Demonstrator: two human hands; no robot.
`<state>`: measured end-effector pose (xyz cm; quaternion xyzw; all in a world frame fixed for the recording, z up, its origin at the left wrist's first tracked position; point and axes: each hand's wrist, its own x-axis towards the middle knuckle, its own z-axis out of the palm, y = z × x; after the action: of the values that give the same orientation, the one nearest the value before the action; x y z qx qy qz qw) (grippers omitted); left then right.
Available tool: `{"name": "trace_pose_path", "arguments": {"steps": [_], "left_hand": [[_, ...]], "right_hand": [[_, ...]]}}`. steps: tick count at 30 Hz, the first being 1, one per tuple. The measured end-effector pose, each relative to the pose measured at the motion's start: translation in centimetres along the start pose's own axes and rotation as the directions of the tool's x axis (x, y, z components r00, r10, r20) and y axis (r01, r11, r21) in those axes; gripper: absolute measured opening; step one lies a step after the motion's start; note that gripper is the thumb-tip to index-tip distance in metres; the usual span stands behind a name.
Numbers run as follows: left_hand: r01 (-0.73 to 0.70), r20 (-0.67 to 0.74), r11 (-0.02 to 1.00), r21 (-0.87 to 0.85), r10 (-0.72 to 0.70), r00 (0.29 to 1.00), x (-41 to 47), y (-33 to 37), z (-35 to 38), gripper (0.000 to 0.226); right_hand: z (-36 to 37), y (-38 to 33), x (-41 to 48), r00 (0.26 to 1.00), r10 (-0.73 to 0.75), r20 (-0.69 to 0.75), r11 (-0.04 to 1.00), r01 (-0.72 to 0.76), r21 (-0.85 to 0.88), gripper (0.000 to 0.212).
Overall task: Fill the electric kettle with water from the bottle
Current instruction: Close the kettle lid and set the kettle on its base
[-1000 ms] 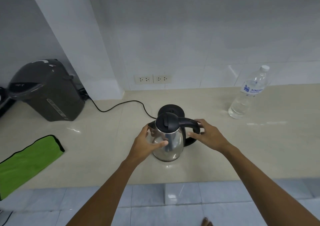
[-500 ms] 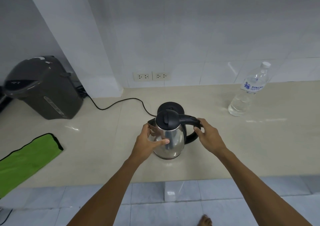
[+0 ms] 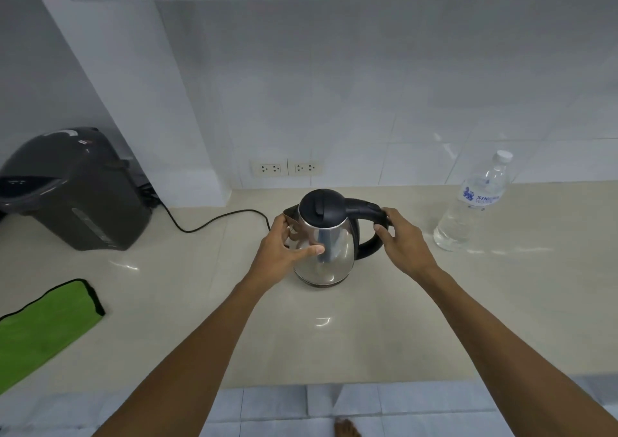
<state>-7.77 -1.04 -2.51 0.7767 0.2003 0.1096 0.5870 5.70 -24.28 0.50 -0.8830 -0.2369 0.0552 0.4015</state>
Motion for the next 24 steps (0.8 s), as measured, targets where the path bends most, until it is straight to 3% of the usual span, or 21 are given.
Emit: {"name": "trace_pose_path", "arguments": {"steps": [12,24], "left_hand": [[0.037,-0.044,0.999,-0.023,-0.038,0.998,9.4,0.2,1.0,0.073],[0.073,-0.058,0.997,0.015,-0.072,0.996,13.1,-1.6,1.1,0.080]], "right_hand": [[0.6,2.2,11.0,0.998,-0.011,0.055,1.000,0.012,-0.019,0.027],[2.9,5.2,14.8,0.993,0.024,0.113,1.000,-0.024,-0.004,0.027]]}}
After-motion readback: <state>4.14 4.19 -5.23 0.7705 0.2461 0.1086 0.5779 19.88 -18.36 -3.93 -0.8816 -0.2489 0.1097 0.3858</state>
